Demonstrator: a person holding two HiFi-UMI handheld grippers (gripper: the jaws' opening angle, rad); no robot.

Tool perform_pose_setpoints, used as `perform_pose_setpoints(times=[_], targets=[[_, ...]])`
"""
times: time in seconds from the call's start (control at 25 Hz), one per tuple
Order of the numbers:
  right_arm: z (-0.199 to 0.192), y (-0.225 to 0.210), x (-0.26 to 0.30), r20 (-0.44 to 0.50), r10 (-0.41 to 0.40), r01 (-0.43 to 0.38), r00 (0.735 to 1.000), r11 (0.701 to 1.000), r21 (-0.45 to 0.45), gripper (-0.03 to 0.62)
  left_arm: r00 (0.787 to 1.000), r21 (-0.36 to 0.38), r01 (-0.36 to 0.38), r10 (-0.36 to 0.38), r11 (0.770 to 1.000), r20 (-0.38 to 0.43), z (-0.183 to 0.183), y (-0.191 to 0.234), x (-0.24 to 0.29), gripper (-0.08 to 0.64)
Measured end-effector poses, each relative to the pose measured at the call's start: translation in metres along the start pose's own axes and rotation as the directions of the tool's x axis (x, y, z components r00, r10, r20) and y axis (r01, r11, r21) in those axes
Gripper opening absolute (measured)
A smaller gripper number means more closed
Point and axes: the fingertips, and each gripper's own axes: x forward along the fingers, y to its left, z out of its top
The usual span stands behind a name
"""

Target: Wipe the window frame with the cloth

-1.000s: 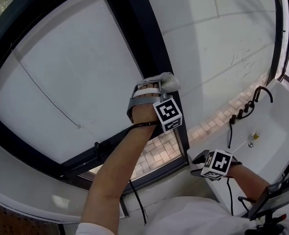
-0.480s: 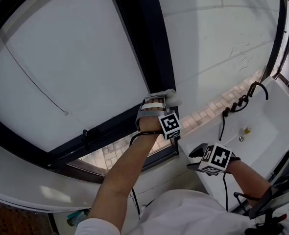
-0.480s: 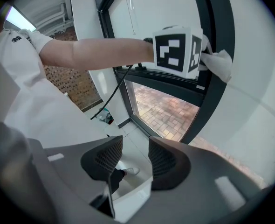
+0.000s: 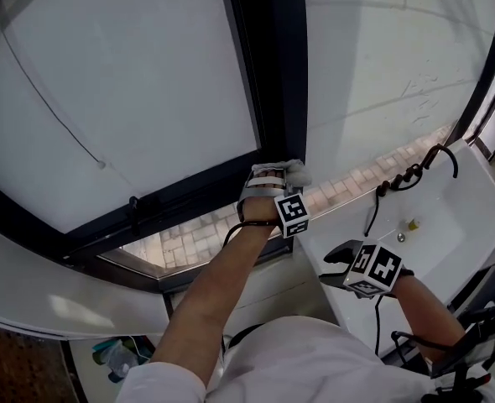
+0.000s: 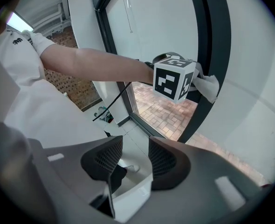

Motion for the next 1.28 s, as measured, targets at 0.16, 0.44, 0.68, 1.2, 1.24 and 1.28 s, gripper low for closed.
perform_pose_setpoints(times=[0.16, 0.44, 0.68, 1.2, 1.24, 1.28], targets=[[-0.005, 0.002, 0.002, -0.004, 0.011, -0.011, 1.0, 1.0, 0.005, 0.176, 0.999, -0.118, -0.008, 0.015, 0.993, 0.053, 0.006, 0.004, -0.011, 0.091], [-0.001, 0.003, 0.004, 0.003, 0.037, -0.037, 0.999, 0.999, -0.01, 0.176, 0.949, -0.58, 0.147, 0.051, 0.801, 0.31, 0.04, 0.031, -0.064, 0.091], [0.009, 0.012, 0.015, -0.02, 0.07, -0.071, 0.997, 0.996, -0.047, 0.176, 0.946, -0.771, 0.236, 0.043, 0.591, 0.322, 0.003, 0.022, -0.054, 0.091], [0.047, 0.044, 0.056, -0.093, 0.113, -0.123, 0.989, 0.987, -0.104, 0.176, 0.97, -0.918, 0.127, 0.146, 0.376, 0.194, -0.147, -0.013, -0.065, 0.091], [0.053, 0.048, 0.06, -0.096, 0.115, -0.126, 0.989, 0.986, -0.112, 0.176, 0.969, -0.92, 0.121, 0.155, 0.373, 0.191, -0.157, -0.016, -0.069, 0.091], [0.059, 0.051, 0.065, -0.099, 0.117, -0.128, 0.988, 0.985, -0.119, 0.176, 0.969, -0.922, 0.115, 0.164, 0.37, 0.187, -0.168, -0.02, -0.073, 0.091]])
